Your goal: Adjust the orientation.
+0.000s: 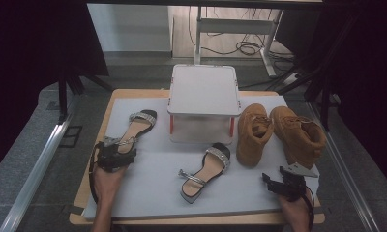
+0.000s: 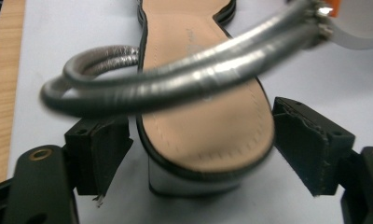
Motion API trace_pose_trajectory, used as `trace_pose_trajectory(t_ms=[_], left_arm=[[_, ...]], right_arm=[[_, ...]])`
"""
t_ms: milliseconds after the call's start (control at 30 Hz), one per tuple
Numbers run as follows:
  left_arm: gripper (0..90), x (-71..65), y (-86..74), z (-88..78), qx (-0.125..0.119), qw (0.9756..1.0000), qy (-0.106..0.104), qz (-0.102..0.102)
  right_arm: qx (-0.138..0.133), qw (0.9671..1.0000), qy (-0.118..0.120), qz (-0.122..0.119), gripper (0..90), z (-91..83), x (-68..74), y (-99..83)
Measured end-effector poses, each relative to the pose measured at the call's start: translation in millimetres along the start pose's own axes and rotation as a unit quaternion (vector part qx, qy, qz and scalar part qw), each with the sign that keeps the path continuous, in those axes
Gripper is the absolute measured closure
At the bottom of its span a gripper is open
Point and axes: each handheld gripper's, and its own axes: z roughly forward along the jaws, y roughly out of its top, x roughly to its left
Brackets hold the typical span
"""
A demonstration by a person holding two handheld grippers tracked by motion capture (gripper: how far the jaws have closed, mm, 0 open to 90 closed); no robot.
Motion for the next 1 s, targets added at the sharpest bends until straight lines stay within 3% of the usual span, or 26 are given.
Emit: trace_pose_trajectory(t_ms=[433,1000], left_arm=[[28.7,-0.8,11.7,20.9,0.01,0.9997,0.02,-0.004],[36.8,-1.0,15.8,26.9,0.005,0.9998,0.012,-0.017]], right_arm=[[0.0,1.0,0.0,0.0,22.5,0.0,0.0,0.0],[0.0,1.0,0.0,0.0,22.5,0.0,0.0,0.0]])
